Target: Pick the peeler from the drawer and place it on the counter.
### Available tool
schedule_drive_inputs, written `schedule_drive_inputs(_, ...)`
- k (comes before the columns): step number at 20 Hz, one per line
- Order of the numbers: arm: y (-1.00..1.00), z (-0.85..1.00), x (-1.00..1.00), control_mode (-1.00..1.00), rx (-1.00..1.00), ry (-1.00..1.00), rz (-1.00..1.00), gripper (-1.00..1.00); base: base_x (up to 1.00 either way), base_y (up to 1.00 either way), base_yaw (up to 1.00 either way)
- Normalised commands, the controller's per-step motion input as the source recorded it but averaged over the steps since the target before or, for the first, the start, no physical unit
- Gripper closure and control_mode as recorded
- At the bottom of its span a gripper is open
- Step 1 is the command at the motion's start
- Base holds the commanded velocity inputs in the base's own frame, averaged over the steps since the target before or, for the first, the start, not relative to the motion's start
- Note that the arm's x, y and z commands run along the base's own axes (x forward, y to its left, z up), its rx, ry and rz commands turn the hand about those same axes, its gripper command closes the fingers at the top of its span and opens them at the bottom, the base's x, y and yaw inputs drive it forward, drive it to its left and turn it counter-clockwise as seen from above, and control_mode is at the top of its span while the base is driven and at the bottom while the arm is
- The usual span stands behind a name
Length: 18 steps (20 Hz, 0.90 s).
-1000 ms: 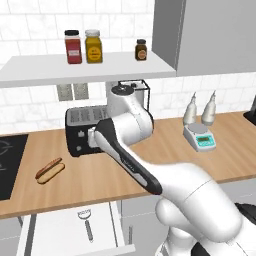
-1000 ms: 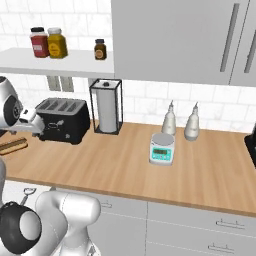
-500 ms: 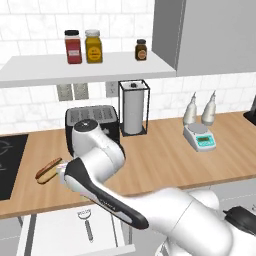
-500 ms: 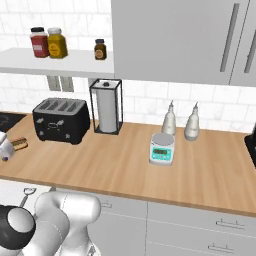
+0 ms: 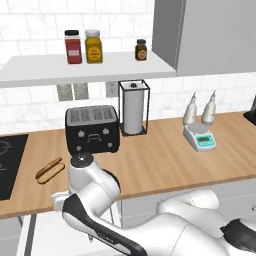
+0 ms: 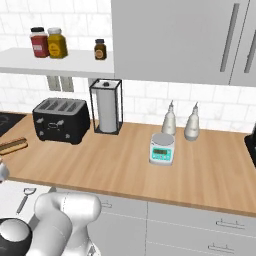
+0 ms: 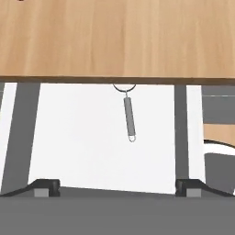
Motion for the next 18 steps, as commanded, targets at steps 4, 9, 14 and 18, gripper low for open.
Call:
schedule_drive_inputs(4,0.32,-0.72,0.01,-1.0,0.0,0.25,0.0,-1.0,0.0,0.0,0.0)
schedule_drive_inputs(9,0.55,-0.59,0.0,-1.0,-0.01,0.11,0.0,-1.0,0.0,0.0,0.0)
schedule_drive_inputs(14,0.44,-0.47,-0.12,-1.0,-0.03,0.0,0.0,-1.0,0.0,0.0,0.0)
schedule_drive_inputs(18,0.3,-0.5,-0.32,-1.0,0.0,0.19,0.0,-1.0,0.0,0.0,0.0)
